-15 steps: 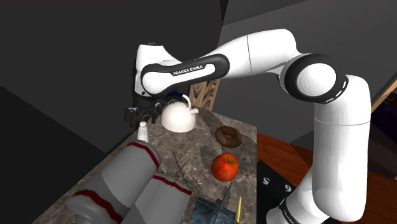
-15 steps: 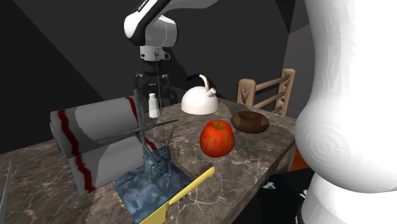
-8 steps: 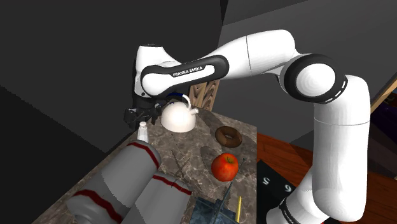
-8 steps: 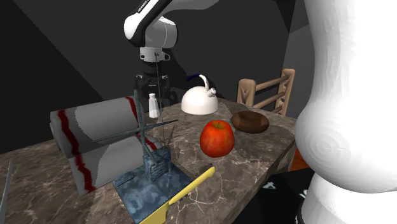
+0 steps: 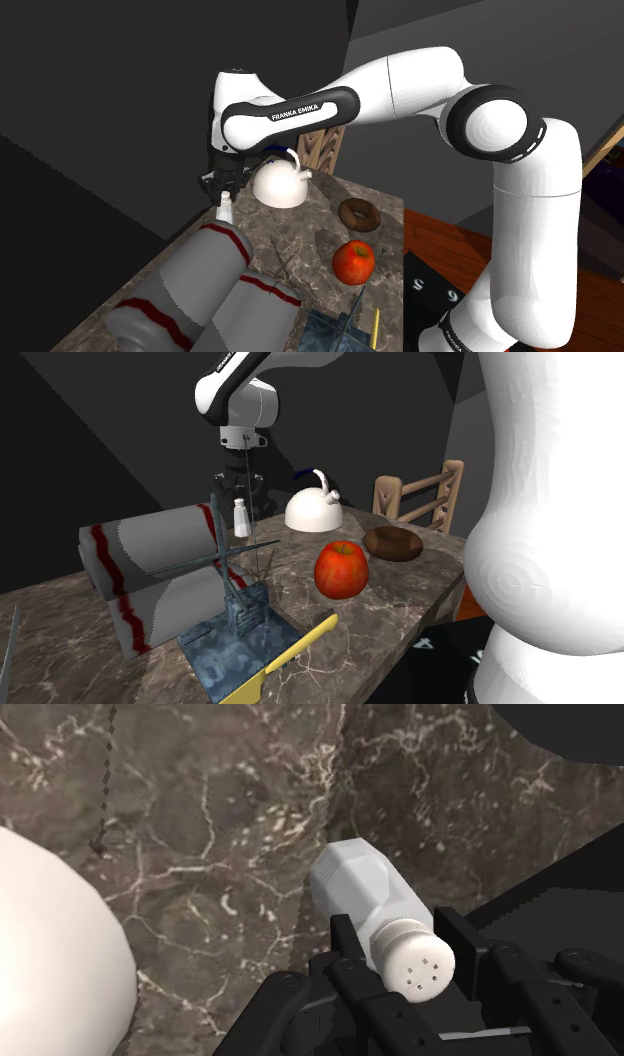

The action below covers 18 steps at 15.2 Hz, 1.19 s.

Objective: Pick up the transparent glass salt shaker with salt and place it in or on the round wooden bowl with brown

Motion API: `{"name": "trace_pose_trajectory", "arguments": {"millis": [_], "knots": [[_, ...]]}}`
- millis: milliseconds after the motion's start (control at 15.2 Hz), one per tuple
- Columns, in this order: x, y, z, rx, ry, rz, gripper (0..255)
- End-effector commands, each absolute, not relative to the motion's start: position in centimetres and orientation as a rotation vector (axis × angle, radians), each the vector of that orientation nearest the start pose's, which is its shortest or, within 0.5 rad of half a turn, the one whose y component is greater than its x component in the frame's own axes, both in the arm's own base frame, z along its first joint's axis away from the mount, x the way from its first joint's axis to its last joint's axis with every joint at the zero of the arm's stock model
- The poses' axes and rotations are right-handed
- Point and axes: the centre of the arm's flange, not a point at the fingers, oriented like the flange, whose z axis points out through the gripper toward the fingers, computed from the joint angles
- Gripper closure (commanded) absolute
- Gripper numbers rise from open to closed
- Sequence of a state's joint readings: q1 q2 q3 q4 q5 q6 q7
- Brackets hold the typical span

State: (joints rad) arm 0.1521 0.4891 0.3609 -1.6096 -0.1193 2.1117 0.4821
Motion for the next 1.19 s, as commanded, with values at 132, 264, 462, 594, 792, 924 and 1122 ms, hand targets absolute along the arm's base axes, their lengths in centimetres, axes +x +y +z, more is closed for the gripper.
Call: {"name": "trace_pose_trajectory", "arguments": {"millis": [132, 264, 462, 594, 792, 924, 1122], "knots": [[61.3, 30.3, 36.8, -3.064, -0.073, -0.016, 255], [61.3, 30.3, 37.8, -3.064, -0.073, -0.016, 255], [61.3, 30.3, 39.4, -3.064, -0.073, -0.016, 255], [61.3, 30.3, 40.5, -3.064, -0.073, -0.016, 255], [61.3, 30.3, 42.1, -3.064, -0.073, -0.016, 255], [61.3, 30.3, 43.1, -3.064, -0.073, -0.016, 255], [61.3, 30.3, 44.7, -3.064, -0.073, -0.016, 255]]}}
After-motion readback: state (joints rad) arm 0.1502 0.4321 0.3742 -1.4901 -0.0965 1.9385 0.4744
